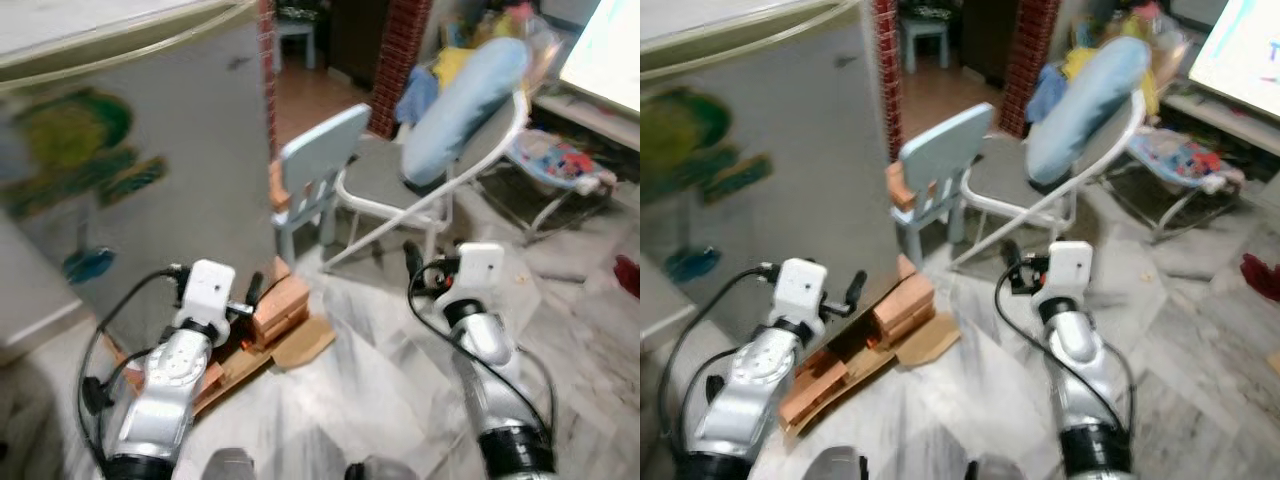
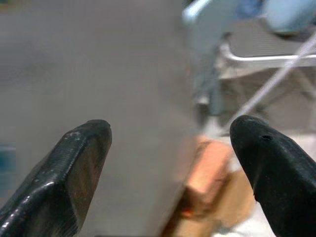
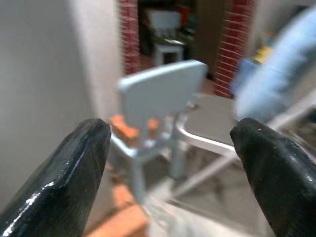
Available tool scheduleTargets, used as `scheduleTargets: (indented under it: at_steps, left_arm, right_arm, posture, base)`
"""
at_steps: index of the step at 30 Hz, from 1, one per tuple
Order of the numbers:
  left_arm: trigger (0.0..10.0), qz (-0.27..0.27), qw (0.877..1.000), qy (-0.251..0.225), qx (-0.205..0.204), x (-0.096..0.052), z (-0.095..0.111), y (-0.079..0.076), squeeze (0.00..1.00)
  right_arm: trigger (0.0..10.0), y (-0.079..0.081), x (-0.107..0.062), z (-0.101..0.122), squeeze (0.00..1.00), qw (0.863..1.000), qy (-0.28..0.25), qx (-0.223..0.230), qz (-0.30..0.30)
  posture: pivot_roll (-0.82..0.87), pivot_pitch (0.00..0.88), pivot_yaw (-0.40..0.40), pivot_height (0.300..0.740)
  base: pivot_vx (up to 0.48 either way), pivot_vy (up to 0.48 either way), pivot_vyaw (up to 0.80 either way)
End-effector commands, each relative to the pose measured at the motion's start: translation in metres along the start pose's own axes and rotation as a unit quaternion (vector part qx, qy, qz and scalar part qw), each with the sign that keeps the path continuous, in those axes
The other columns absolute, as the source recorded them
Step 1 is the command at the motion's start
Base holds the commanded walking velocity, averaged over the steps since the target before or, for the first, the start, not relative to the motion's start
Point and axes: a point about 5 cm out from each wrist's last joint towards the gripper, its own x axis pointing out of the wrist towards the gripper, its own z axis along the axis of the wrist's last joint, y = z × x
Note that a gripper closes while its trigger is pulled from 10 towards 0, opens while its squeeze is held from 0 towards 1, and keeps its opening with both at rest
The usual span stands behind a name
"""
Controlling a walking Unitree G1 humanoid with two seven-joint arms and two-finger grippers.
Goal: Restocking fridge
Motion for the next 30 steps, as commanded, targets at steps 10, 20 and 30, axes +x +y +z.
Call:
scheduleTargets:
  at_steps: [10, 20, 30]
  left_arm:
    - [10.0, -0.021, 0.998, -0.045, 0.025, 0.008, 0.016, -0.007, 0.0]
    - [10.0, -0.023, 0.997, -0.072, 0.019, 0.017, 0.028, -0.009, 0.0]
    - [10.0, -0.007, 0.998, -0.069, 0.009, 0.005, 0.019, -0.016, 0.0]
  right_arm:
    - [10.0, -0.021, 0.004, 0.004, 0.0, 0.998, -0.019, -0.013, -0.059]
    - [10.0, -0.026, -0.013, -0.009, 0.0, 0.996, -0.005, -0.009, -0.086]
    - [10.0, -0.014, -0.009, -0.016, 0.0, 0.999, 0.02, -0.018, -0.047]
  posture:
    - [0.08, 0.0, 0.028, 0.74]
    - [0.06, 0.0, 0.011, 0.74]
    - [0.09, 0.019, -0.058, 0.74]
  base:
    - [0.0, 0.029, 0.0]
    - [0.0, 0.0, 0.0]
    - [0.0, 0.424, 0.0]
